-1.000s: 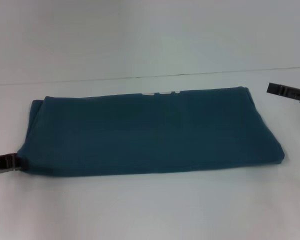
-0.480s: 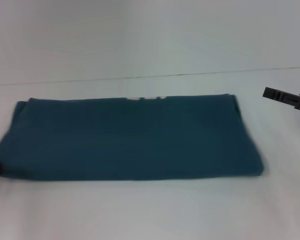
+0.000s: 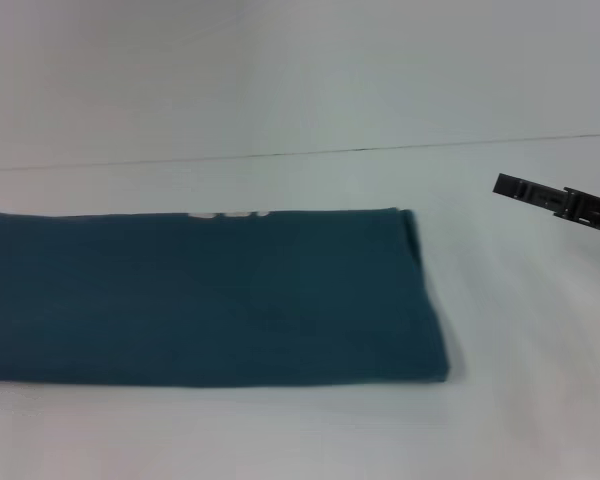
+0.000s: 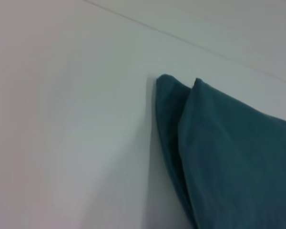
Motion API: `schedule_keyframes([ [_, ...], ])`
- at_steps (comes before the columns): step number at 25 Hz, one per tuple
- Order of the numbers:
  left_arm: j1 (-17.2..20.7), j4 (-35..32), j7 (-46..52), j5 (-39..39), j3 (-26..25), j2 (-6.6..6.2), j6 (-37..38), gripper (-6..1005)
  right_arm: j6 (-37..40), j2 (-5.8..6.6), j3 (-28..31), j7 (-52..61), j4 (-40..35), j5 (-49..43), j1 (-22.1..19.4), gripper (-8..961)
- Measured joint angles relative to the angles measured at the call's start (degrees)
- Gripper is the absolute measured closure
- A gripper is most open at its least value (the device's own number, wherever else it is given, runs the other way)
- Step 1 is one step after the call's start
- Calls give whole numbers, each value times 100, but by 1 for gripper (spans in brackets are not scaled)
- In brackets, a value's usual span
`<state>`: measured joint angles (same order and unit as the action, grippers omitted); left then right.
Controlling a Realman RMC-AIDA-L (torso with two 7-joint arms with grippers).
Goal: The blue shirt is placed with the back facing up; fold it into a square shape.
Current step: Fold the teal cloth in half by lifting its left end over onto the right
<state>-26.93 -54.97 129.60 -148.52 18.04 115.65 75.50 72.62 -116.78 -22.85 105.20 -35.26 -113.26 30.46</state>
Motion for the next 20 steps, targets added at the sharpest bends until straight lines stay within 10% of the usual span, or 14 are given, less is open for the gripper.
schedule_keyframes([
  [9, -276, -41, -253, 451, -232, -34, 716, 973, 26, -32, -24, -37, 100, 6, 0, 49],
  [20, -1345, 356, -508, 3155, 1900, 825, 1295, 973, 45, 84, -11, -274, 105, -15, -284, 51],
])
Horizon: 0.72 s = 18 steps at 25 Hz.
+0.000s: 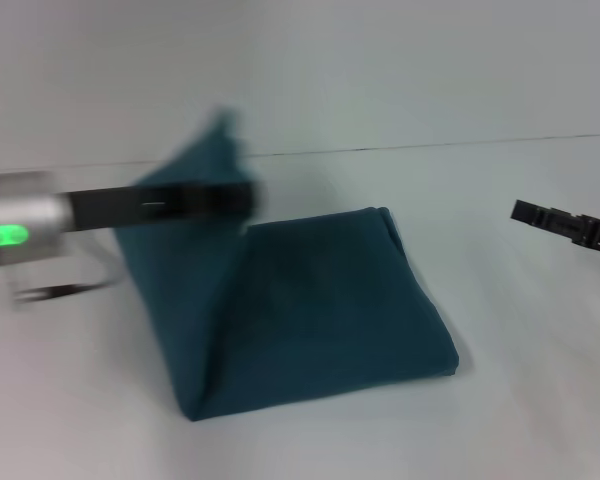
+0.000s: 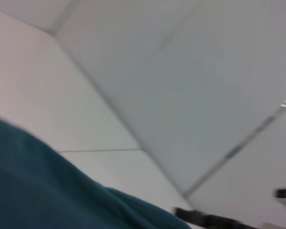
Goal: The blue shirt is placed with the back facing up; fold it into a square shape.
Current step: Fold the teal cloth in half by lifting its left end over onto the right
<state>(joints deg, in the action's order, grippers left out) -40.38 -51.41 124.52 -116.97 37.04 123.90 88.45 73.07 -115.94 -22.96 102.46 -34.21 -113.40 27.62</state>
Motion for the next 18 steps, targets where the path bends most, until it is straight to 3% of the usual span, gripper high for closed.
schedule_keyframes([
  [1, -131, 230, -63, 176, 236, 55, -148, 973, 4, 25, -7, -20, 3, -6, -18, 51],
  [5, -562, 1668, -738, 1552, 1350, 66, -1035, 973, 73, 127, -21, -112, 14, -20, -97, 51],
  [9, -1007, 3222, -1812, 2744, 1977, 73, -1856, 973, 119, 212, -79, -170, 9, -29, -112, 52],
  [12, -1432, 4722, -3061, 3633, 2005, 74, -2241, 972, 145, 230, -169, -188, -5, -31, -99, 52],
  [15, -1688, 5599, -3778, 3867, 1771, 76, -2270, 972, 146, 237, -287, -187, -22, -33, -65, 52],
  [18, -1661, 6020, -4396, 3700, 1278, 76, -1897, 964, 134, 239, -359, -168, -28, -33, -30, 53],
])
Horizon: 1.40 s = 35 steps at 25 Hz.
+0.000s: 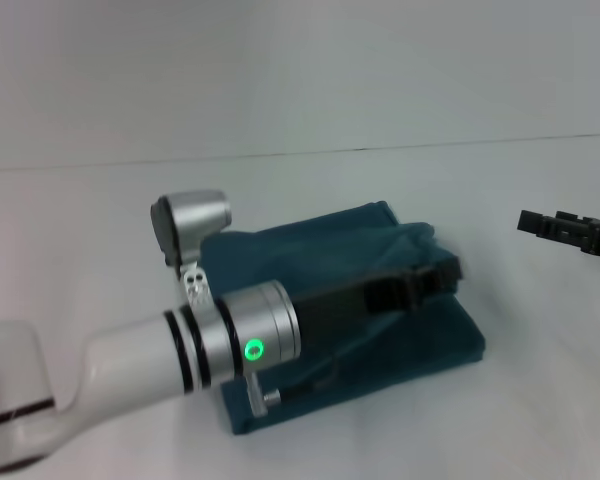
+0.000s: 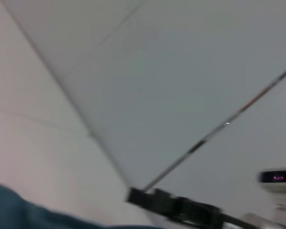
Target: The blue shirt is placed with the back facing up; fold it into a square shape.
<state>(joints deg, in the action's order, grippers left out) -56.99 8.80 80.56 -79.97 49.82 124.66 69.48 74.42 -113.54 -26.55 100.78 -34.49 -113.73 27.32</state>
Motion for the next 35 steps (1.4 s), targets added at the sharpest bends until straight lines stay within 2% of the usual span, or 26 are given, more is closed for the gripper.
schedule_keyframes([
  [4, 261, 10, -293, -376, -337, 1, 707, 931, 10, 4, -9, 95, 1, 0, 46, 53],
  [12, 614, -318, -375, -728, -346, 6, 1380, 739, 14, 113, -226, 692, 47, 0, 131, 54],
  [17, 1229, -1044, -347, -730, -315, 1, 1620, 530, -16, 231, -672, 1426, 71, -114, 279, 55],
  [23, 2045, -2119, -214, -731, -95, -55, 1673, 313, 11, 394, -867, 2341, 417, -918, 737, 55],
  [26, 2468, -2764, -145, -731, -39, -58, 1678, 207, 117, 414, -886, 2495, 531, -1023, 861, 56],
  [29, 2711, -3207, -139, -833, -33, -85, 1682, 98, 213, 398, -863, 2589, 541, -1006, 888, 56],
  [35, 2913, -3912, -144, -1615, -81, -145, 1735, 102, 185, 352, -882, 2695, 657, -1008, 940, 57],
])
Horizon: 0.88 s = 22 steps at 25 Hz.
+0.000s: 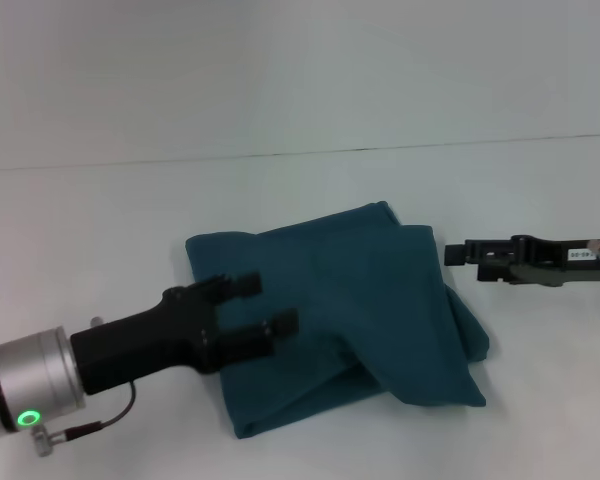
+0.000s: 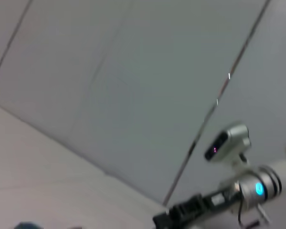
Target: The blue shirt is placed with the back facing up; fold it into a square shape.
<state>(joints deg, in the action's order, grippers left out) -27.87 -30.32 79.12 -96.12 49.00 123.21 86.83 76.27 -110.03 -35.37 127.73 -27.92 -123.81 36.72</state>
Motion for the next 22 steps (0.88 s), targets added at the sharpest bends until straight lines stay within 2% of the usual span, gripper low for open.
schedule_keyframes([
  [13, 98, -477, -27, -823, -180, -128, 136, 103, -400, -89, -198, 67, 412, -33, 230, 58],
  [22, 111, -488, -38, -980, -380, -141, 120, 103, -616, -203, -314, 116, 432, -38, 269, 59],
])
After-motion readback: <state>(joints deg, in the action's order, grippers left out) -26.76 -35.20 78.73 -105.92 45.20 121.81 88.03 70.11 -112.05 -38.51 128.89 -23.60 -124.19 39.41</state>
